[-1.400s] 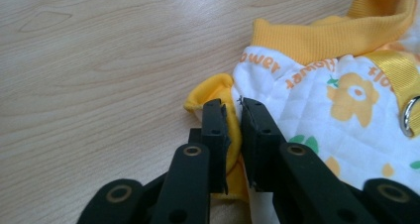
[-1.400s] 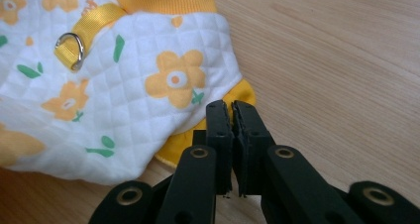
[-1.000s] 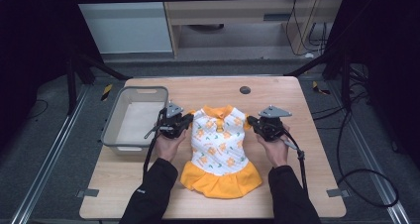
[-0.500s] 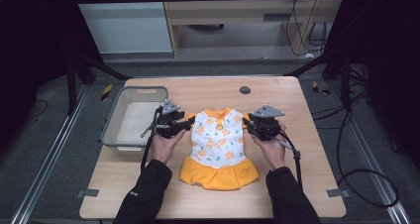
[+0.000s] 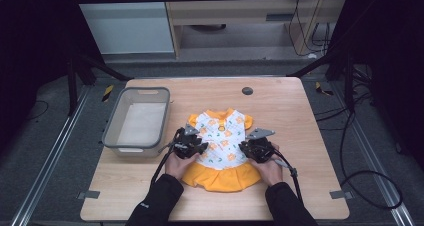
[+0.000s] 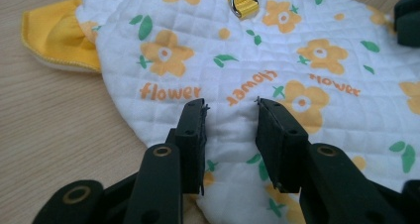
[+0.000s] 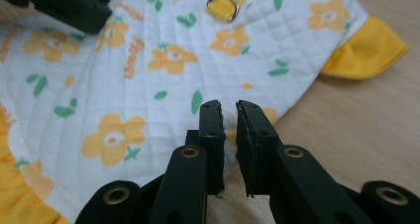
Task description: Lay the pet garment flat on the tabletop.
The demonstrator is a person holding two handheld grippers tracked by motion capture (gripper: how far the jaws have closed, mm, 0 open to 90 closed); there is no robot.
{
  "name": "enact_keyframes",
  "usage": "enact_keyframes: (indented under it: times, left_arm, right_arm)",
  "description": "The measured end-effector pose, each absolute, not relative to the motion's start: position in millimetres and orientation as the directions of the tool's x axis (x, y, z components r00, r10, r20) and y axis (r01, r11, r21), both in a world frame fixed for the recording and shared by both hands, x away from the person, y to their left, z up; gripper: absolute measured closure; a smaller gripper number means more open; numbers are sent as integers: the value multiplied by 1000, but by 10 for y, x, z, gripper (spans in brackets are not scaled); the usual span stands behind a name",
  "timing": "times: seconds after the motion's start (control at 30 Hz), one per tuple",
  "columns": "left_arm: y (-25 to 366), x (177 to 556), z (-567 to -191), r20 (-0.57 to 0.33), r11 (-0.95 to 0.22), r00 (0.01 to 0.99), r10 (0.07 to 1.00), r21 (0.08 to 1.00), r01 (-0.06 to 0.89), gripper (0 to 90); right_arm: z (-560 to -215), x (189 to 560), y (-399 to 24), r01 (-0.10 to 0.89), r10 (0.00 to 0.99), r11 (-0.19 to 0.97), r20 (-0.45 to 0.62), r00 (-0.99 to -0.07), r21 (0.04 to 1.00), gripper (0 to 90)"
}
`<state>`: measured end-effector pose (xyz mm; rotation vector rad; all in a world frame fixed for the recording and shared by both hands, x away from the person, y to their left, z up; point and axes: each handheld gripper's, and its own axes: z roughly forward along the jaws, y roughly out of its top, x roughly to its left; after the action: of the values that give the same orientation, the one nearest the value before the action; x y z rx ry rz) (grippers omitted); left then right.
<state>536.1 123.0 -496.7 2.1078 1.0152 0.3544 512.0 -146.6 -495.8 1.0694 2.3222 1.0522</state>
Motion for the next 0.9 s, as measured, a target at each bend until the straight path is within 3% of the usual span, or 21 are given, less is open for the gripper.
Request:
enact_keyframes:
  times: [0.47,0.67,0.83,0.9]
  left_arm:
    - [1268,5322,-4854,-18,-452,671,741,726,518,619]
    - [1437,5051,-4707,-22,-476,708,706,725,498,618]
    - [1537,4796,-4907,-7,-542,738,675,674,502,618]
    - [1559,4748,-4942,7,-535,738,675,693,483,614]
  right_arm:
    - [-4967,4981,-1441,490,769,428,-20,-639,759,843]
    - [-4796,4725,-1509,467,728,399,38,-685,789,899]
    - [-4886,4540,-1528,483,695,451,45,-717,751,899]
    - [-4920,4519,-1539,499,698,460,48,-714,735,900]
